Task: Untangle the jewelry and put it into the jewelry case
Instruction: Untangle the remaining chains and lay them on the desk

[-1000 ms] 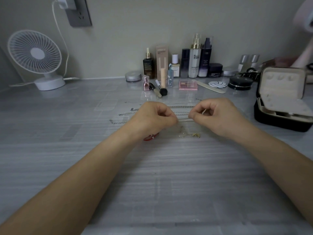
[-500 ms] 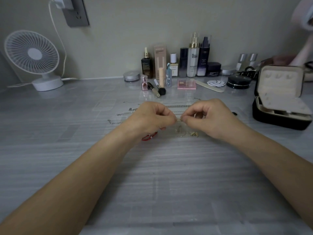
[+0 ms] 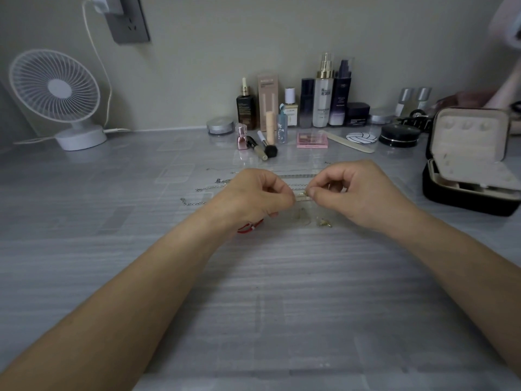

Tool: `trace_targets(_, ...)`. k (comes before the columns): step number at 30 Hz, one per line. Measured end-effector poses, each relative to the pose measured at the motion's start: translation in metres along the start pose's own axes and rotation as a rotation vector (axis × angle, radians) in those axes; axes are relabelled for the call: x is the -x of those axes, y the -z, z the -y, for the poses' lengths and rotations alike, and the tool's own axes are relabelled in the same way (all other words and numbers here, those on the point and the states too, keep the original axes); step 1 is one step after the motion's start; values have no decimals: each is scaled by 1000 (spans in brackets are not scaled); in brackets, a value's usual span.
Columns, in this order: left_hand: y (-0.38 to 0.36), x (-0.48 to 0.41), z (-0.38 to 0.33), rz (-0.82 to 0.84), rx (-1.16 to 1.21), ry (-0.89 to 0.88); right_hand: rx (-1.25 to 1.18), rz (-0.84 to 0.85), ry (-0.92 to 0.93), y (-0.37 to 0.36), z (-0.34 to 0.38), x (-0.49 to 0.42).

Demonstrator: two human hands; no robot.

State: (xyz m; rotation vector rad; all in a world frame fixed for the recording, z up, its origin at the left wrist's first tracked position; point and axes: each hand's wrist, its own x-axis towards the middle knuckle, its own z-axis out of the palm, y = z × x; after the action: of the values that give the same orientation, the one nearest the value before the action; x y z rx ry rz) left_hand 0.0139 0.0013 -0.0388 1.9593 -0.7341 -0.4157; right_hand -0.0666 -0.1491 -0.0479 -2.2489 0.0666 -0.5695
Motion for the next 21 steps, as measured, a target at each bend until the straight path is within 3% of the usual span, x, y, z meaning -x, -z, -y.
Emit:
trace_targets(17,-10,1,0,-43,62,-44,14,-16,11,0,2,1)
trace_targets(21,-9,-2,2,-42,84,25,10,-9,-4,-1,3,2)
